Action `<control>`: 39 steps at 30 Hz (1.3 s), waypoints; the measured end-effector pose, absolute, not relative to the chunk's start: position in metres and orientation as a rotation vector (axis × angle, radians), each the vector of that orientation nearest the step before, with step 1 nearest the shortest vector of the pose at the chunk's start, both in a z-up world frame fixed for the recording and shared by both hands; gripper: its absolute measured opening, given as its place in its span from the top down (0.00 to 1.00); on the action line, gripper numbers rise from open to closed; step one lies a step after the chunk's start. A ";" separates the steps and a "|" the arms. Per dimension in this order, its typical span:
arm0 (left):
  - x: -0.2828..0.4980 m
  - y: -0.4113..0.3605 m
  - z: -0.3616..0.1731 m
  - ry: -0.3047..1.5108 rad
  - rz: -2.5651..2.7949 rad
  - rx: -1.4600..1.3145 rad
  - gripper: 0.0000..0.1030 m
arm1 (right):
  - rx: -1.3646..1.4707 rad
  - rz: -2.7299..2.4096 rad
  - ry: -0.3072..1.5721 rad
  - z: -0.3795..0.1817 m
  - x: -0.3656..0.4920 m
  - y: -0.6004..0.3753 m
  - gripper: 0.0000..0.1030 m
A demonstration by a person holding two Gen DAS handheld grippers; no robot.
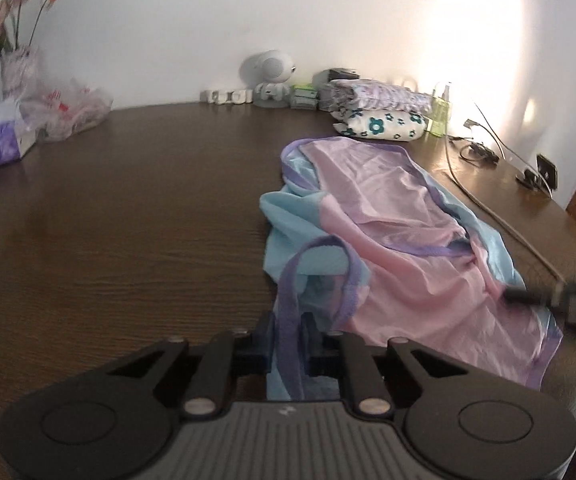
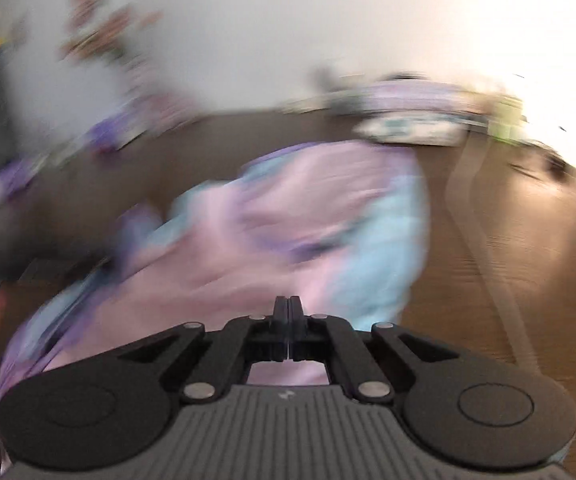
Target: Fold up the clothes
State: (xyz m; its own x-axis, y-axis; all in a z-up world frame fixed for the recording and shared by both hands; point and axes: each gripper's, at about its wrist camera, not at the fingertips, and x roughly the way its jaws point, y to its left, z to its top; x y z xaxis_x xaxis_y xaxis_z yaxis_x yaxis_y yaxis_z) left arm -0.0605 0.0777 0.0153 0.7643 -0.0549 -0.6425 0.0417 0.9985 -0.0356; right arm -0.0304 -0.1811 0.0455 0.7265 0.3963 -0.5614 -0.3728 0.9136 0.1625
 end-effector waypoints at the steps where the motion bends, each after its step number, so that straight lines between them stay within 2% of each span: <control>1: -0.061 0.075 0.015 0.693 -0.042 -0.011 0.87 | 0.075 0.356 0.610 0.048 -0.026 -0.195 1.00; 2: -0.061 0.074 0.015 0.690 -0.033 -0.013 0.87 | 0.083 0.283 0.576 0.050 -0.024 -0.205 1.00; 3: -0.061 0.074 0.015 0.690 -0.023 -0.028 0.81 | 0.090 0.215 0.546 0.053 -0.023 -0.216 1.00; 4: -0.063 0.076 0.017 0.690 -0.019 -0.049 0.71 | 0.096 0.195 0.543 0.053 -0.023 -0.223 0.99; 6: -0.070 0.081 0.022 0.677 -0.034 -0.083 0.67 | 0.121 0.233 0.540 0.059 -0.035 -0.230 0.96; 7: -0.075 0.083 0.026 0.660 -0.058 -0.085 0.65 | 0.112 0.279 0.532 0.063 -0.045 -0.226 0.90; 8: -0.081 0.085 0.030 0.645 -0.079 -0.084 0.62 | 0.085 0.350 0.532 0.067 -0.057 -0.218 0.72; 9: -0.086 0.086 0.034 0.631 -0.092 -0.084 0.52 | 0.054 0.426 0.541 0.070 -0.069 -0.207 0.57; 10: -0.091 0.088 0.037 0.624 -0.092 -0.089 0.46 | 0.028 0.507 0.552 0.070 -0.077 -0.194 0.38; 13: -0.103 0.093 0.042 0.615 -0.076 -0.114 0.46 | -0.074 0.676 0.578 0.063 -0.095 -0.151 0.37; 16: -0.115 0.099 0.041 0.606 -0.082 -0.166 0.46 | -0.225 0.633 0.601 0.048 -0.099 -0.113 0.37; 17: -0.118 0.101 0.040 0.606 -0.091 -0.179 0.46 | -0.216 0.643 0.617 0.047 -0.098 -0.112 0.43; 18: -0.119 0.102 0.038 0.608 -0.100 -0.186 0.46 | -0.208 0.654 0.632 0.045 -0.096 -0.110 0.50; 19: -0.120 0.103 0.037 0.610 -0.107 -0.190 0.46 | -0.200 0.662 0.648 0.044 -0.095 -0.109 0.71; 20: -0.121 0.104 0.035 0.613 -0.113 -0.195 0.46 | -0.197 0.646 0.661 0.046 -0.091 -0.110 0.97; 22: -0.122 0.107 0.032 0.610 -0.127 -0.201 0.46 | -0.179 0.604 0.667 0.051 -0.082 -0.113 0.97; 27: -0.128 0.112 0.029 0.579 -0.142 -0.231 0.46 | 0.016 0.399 0.550 0.081 -0.033 -0.160 0.97; 28: -0.130 0.112 0.030 0.572 -0.156 -0.235 0.46 | 0.033 0.352 0.552 0.081 -0.017 -0.167 0.94; 29: -0.132 0.110 0.031 0.564 -0.173 -0.229 0.46 | 0.039 0.293 0.599 0.072 0.004 -0.173 0.81; 30: -0.135 0.107 0.032 0.556 -0.193 -0.216 0.45 | 0.046 0.252 0.670 0.067 0.017 -0.180 0.75; 31: -0.138 0.104 0.033 0.545 -0.211 -0.196 0.42 | 0.090 0.230 0.704 0.065 0.022 -0.191 0.75; 33: -0.145 0.097 0.035 0.527 -0.237 -0.147 0.37 | 0.183 0.312 0.593 0.073 -0.001 -0.212 0.65; 34: -0.148 0.094 0.035 0.521 -0.251 -0.129 0.36 | 0.185 0.347 0.566 0.076 -0.012 -0.216 0.56; 39: -0.144 0.069 0.032 0.523 -0.340 -0.052 0.36 | -0.022 0.501 0.573 0.072 -0.069 -0.212 0.56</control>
State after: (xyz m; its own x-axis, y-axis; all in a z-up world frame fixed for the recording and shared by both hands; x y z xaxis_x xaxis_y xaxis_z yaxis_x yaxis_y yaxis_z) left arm -0.1435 0.0685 0.0317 0.8115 -0.3319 -0.4810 0.3054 0.9426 -0.1351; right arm -0.0690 -0.2119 0.0724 0.7237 0.4484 -0.5245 -0.4602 0.8800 0.1172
